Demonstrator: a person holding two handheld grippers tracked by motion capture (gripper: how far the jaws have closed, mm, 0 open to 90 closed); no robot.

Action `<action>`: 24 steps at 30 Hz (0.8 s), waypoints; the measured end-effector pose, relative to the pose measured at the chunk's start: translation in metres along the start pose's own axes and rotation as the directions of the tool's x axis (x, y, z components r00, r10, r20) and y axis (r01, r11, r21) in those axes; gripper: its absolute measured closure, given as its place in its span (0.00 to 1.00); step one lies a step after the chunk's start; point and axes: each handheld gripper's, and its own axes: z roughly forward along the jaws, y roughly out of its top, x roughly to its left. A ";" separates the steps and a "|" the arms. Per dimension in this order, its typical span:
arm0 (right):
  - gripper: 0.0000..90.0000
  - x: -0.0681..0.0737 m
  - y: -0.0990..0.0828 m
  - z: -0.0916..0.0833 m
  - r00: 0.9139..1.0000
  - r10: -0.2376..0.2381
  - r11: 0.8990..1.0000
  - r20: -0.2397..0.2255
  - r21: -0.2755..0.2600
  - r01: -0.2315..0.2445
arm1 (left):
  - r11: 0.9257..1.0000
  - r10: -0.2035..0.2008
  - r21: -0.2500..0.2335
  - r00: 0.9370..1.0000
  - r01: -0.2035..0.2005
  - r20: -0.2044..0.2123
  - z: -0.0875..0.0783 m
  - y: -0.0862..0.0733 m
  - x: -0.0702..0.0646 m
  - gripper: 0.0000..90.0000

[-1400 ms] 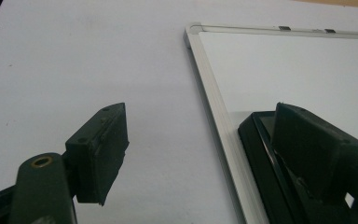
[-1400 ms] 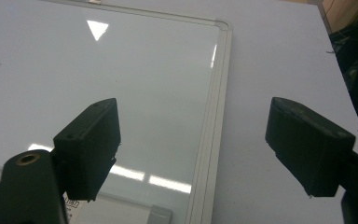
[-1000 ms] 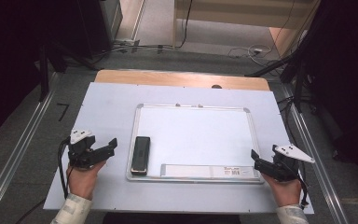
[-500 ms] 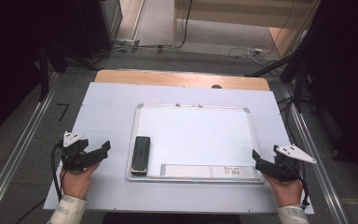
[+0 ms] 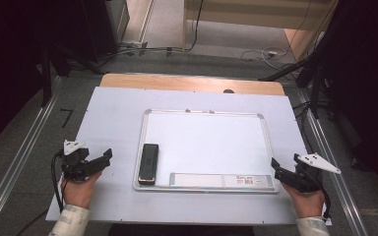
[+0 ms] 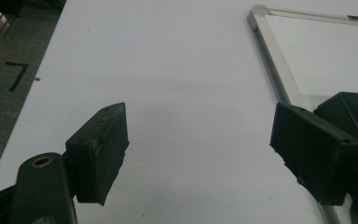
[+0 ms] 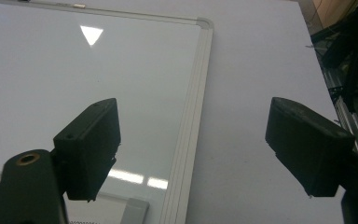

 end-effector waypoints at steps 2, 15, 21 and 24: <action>0.18 -0.002 0.000 0.000 1.000 0.001 1.000 0.001 -0.003 -0.001 | 1.000 0.005 0.000 1.000 -0.005 -0.006 0.001 -0.001 0.001 0.22; 0.18 -0.014 -0.002 -0.003 0.999 0.038 0.999 0.028 -0.011 -0.037 | 1.000 0.018 0.013 0.999 -0.017 -0.051 0.010 -0.006 0.010 0.22; 0.18 -0.018 -0.002 -0.004 0.998 0.050 0.999 0.036 -0.013 -0.049 | 0.999 0.030 0.030 0.996 -0.027 -0.080 0.017 -0.010 0.013 0.21; 0.18 -0.018 -0.002 -0.004 0.998 0.048 0.999 0.035 -0.014 -0.048 | 0.999 0.025 0.023 0.996 -0.023 -0.090 0.019 -0.013 0.014 0.22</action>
